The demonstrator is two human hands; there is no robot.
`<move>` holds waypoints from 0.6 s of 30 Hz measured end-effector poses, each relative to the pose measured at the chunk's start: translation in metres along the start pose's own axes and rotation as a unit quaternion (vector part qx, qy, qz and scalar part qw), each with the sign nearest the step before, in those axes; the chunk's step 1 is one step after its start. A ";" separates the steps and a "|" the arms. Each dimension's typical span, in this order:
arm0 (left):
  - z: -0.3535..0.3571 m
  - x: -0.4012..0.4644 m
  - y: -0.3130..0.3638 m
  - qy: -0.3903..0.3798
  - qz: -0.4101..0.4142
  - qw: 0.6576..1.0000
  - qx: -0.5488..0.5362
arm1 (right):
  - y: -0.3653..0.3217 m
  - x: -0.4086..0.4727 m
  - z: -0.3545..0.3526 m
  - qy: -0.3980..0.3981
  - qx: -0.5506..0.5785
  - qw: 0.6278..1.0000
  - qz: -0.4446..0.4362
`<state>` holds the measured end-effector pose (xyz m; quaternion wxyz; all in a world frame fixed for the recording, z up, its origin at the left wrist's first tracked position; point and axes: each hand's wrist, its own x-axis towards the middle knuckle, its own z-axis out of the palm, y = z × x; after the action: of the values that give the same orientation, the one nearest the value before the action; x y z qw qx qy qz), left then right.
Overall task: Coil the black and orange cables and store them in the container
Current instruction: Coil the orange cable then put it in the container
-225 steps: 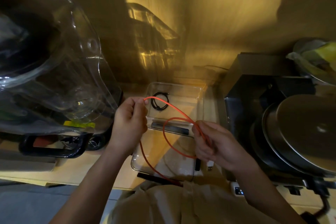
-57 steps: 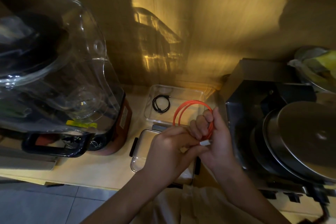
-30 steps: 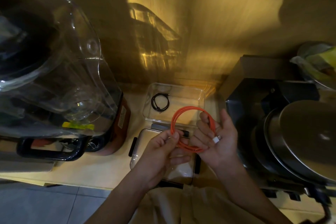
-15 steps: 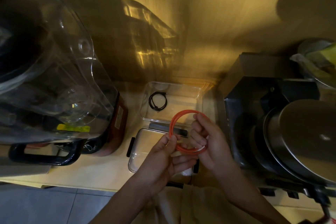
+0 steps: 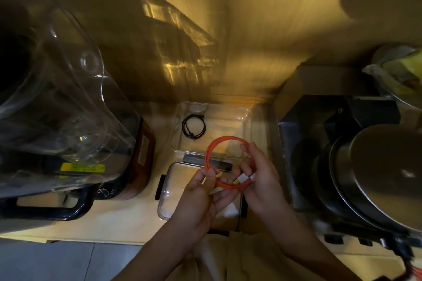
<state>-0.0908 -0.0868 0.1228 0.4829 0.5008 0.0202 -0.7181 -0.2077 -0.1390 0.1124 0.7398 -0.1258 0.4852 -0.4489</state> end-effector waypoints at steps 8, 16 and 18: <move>0.004 0.009 0.007 0.023 -0.014 0.999 -0.041 | 0.006 0.022 -0.009 0.070 -0.202 0.974 -0.077; 0.004 0.031 0.013 0.071 -0.021 0.993 -0.087 | 0.000 0.033 -0.011 0.011 -0.230 0.972 -0.036; 0.004 0.037 0.016 0.075 -0.016 0.993 -0.091 | -0.001 0.035 -0.014 -0.015 -0.201 0.979 -0.033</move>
<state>-0.0829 -0.1224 0.1047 0.5121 0.5069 0.1301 -0.6811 -0.2154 -0.1638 0.0845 0.6911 -0.2942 0.5501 -0.3649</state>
